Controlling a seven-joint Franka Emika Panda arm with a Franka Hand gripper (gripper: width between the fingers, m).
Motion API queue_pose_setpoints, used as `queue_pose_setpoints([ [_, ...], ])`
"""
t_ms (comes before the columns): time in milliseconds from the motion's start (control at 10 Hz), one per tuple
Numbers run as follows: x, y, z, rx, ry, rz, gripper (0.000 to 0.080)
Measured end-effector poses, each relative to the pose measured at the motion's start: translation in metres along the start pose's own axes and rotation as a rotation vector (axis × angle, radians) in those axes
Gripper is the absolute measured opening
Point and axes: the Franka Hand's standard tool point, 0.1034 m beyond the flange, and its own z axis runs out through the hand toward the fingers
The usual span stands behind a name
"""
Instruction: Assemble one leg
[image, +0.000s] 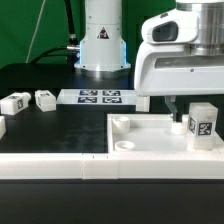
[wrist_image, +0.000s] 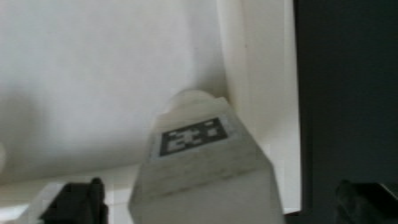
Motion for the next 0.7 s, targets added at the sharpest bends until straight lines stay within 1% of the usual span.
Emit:
queue_pose_setpoints([
  [100,0.0002,0.0013,0.0003,0.000,0.002,-0.064,0.0649],
  [300,0.0002,0.0016,0.0006,0.000,0.003,-0.075,0.0649],
  [400,0.0002,0.0018,0.0006,0.000,0.003,-0.075,0.0537],
  [500,0.0002,0.0018,0.0006,0.000,0.003,-0.075,0.0537],
  [600,0.0002,0.0018,0.0006,0.000,0.003,-0.075,0.0357],
  [700,0.0005,0.0032,0.0006,-0.002,0.003,-0.074,0.0291],
])
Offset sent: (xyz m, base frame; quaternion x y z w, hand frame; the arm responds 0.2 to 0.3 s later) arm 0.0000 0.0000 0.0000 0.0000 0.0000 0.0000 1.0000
